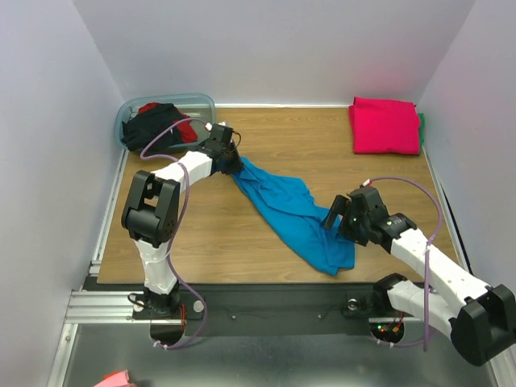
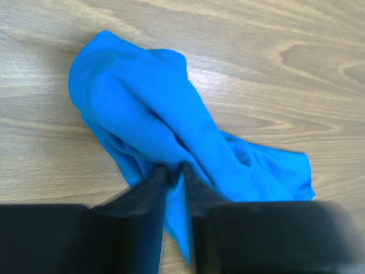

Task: Fold and stack the t-shirts
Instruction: Flatten the tshirt out

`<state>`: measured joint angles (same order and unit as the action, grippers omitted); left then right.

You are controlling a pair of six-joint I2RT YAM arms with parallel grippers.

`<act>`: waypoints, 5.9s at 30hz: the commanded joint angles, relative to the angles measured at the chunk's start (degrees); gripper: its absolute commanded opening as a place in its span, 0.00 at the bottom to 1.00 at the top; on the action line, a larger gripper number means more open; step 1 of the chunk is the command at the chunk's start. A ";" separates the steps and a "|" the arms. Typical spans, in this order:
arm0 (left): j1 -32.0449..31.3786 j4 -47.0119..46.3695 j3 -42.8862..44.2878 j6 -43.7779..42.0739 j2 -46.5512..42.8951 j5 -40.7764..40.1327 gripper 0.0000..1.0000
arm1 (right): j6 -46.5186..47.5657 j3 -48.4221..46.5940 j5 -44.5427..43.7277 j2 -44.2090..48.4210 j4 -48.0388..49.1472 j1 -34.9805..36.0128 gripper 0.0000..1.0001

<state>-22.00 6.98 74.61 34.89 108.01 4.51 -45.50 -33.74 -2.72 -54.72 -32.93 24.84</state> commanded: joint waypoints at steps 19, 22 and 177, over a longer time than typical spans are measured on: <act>0.03 -4.35 -21.69 1.49 -26.61 0.67 0.00 | -4.16 -0.81 -3.26 -3.90 2.77 0.47 0.80; 0.03 -4.35 -26.25 2.37 -31.53 0.59 0.00 | -4.86 -0.37 -1.76 -4.25 5.84 0.47 0.68; 6.97 -7.95 -36.55 3.34 -22.39 -2.84 0.95 | -12.60 -4.93 -16.89 9.18 -18.14 -28.53 1.00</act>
<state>-15.53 -7.01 39.81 40.42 85.91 2.94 -55.00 -35.27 -16.34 -50.00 -46.94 -3.42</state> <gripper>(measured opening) 0.953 0.996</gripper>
